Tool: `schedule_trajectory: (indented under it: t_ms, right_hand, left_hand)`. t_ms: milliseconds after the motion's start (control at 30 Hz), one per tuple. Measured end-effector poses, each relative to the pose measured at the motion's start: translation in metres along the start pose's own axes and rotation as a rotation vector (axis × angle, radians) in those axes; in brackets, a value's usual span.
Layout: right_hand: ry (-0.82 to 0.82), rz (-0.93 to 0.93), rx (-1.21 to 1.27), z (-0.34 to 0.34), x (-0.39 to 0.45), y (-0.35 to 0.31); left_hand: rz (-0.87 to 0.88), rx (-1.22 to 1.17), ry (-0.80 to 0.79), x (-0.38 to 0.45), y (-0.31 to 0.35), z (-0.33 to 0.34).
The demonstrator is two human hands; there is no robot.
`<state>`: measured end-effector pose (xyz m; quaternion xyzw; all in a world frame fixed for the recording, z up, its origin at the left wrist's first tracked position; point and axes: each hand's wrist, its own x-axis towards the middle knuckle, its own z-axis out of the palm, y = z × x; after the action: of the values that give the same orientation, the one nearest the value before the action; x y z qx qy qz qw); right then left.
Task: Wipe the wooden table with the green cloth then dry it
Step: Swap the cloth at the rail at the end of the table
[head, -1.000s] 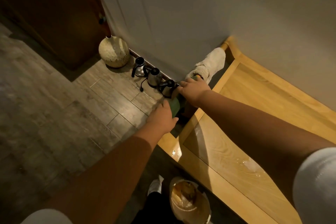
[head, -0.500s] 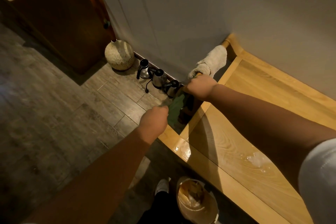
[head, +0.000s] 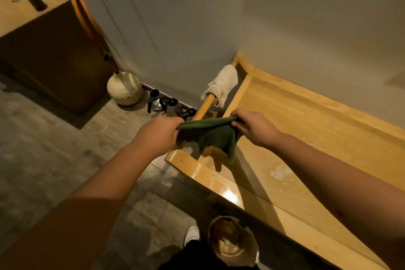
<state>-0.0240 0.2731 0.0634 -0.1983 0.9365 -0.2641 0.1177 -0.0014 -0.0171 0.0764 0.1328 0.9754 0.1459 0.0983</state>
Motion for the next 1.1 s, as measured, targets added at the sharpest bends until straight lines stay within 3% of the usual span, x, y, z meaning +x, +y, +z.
schedule_trajectory:
  t_ms: [300, 500, 833, 933, 1100]
  right_hand:
    - [-0.002, 0.272, -0.035, -0.009, -0.160, 0.031]
    - [0.096, 0.532, 0.226, -0.007, -0.277, 0.061]
    - [0.194, 0.735, 0.511, -0.014, -0.423, 0.129]
    - [0.123, 0.764, 0.501, -0.016, -0.443, 0.160]
    - [0.087, 0.771, 0.379, -0.006, -0.441, 0.225]
  left_hand:
    - [0.250, -0.037, -0.174, 0.002, 0.084, 0.032]
    - [0.401, -0.107, -0.332, -0.011, 0.166, 0.077]
    - [0.435, -0.213, -0.576, -0.035, 0.300, 0.144]
    - [0.432, -0.166, -0.646, -0.030, 0.329, 0.169]
    - [0.390, -0.080, -0.594, -0.006, 0.364, 0.219]
